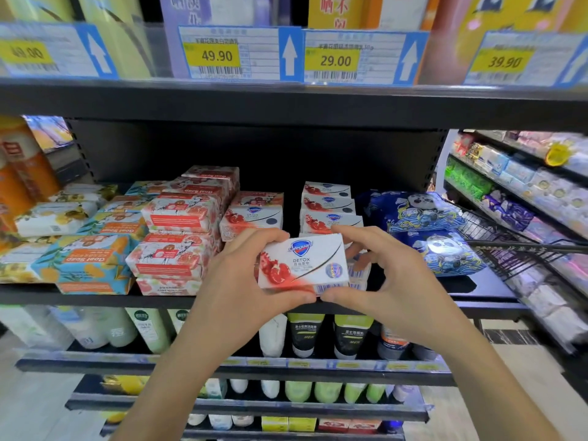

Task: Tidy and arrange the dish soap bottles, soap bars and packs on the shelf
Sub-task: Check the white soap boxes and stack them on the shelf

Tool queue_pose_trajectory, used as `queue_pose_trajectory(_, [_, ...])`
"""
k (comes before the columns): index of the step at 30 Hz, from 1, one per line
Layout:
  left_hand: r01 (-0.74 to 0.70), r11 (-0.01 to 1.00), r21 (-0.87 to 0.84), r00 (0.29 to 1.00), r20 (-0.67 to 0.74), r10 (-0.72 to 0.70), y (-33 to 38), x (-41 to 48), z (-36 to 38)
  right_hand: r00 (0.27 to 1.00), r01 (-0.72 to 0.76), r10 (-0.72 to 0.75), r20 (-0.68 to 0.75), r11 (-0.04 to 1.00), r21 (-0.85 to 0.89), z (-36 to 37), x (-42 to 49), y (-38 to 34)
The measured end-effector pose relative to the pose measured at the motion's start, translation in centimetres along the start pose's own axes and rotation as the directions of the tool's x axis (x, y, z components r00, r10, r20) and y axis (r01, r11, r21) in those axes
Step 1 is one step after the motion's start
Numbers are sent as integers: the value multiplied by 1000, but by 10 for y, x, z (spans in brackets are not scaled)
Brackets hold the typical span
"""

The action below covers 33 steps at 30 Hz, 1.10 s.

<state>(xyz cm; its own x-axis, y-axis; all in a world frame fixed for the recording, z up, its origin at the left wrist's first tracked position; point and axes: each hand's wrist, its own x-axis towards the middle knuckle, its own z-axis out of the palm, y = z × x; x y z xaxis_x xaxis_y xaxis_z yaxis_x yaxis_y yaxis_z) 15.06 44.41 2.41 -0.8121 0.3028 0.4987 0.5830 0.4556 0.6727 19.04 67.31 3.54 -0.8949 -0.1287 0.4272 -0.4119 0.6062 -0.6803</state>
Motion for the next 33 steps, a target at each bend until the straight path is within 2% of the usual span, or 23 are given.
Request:
queue_pose_trajectory(3, [-23, 999, -43, 1000, -8, 22, 0, 1, 2, 1000, -19, 22, -17, 993, 117, -4, 7, 3])
queue_pose_trajectory(6, [48, 992, -117, 998, -26, -51, -9, -3, 2, 997, -61, 68, -29, 979, 194, -15, 22, 8])
queue_pose_trajectory(10, [25, 999, 37, 999, -32, -24, -27, -16, 8, 977, -130, 162, -139, 968, 214, -28, 64, 27])
queue_pose_trajectory(17, [-71, 963, 258, 997, 18, 68, -76, -37, 38, 916, -362, 360, -177, 932, 22, -25, 149, 72])
queue_pose_trajectory(21, [-132, 947, 292, 990, -8, 140, -92, -41, 49, 891, -438, 422, -170, 897, -67, -21, 168, 79])
queue_pose_trajectory(28, [-122, 954, 274, 988, -60, 143, -101, -38, 52, 877, -479, 478, -49, 862, -168, -25, 175, 81])
queue_pose_trajectory(30, [-117, 961, 252, 989, -62, 136, -102, -37, 52, 878, -466, 478, -30, 840, -278, -27, 173, 71])
queue_pose_trajectory(33, [-104, 971, 216, 988, -86, 125, -103, -37, 53, 943, -331, 308, -124, 851, -407, -22, 170, 39])
